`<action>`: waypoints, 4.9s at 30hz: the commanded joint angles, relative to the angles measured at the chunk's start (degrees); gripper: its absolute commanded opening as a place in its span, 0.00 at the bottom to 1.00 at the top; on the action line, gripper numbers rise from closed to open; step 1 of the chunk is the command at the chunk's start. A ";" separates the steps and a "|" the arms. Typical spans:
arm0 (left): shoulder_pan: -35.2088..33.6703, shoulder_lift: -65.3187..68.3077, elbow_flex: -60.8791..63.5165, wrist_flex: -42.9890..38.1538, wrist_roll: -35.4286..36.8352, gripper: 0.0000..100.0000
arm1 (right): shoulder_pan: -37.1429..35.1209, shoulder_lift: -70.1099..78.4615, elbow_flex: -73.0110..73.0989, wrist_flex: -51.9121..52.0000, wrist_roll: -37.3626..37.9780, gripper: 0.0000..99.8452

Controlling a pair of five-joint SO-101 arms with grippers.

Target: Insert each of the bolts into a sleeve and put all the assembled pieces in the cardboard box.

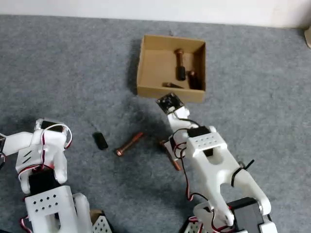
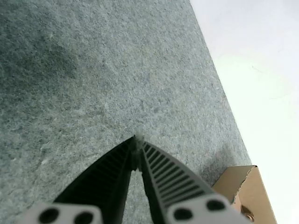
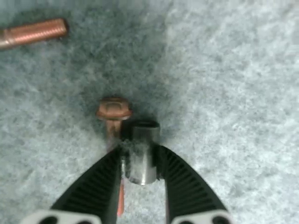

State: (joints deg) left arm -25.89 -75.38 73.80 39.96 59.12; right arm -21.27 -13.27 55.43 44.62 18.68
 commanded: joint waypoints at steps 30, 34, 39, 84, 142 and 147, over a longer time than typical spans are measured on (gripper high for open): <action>-0.04 -0.66 -0.13 -1.41 0.26 0.01 | 6.64 0.48 2.68 1.45 1.23 0.00; -0.04 -0.66 -0.13 -1.32 0.26 0.01 | 6.73 -0.84 2.24 2.24 1.32 0.00; 1.36 -0.66 -0.13 -1.32 0.26 0.01 | 7.34 -10.42 0.57 7.34 1.49 0.00; 66.59 78.11 -41.63 -1.76 8.97 0.17 | 33.01 -50.33 2.33 18.51 6.86 0.00; 64.92 85.32 -56.92 25.67 -14.51 0.00 | 32.92 -50.77 7.52 19.65 6.86 0.00; 66.77 71.25 -61.85 35.34 -28.04 0.00 | 32.66 -52.35 4.53 19.65 6.77 0.00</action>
State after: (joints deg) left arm 38.73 6.20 17.10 70.20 37.93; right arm 10.90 -63.47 63.69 65.27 24.92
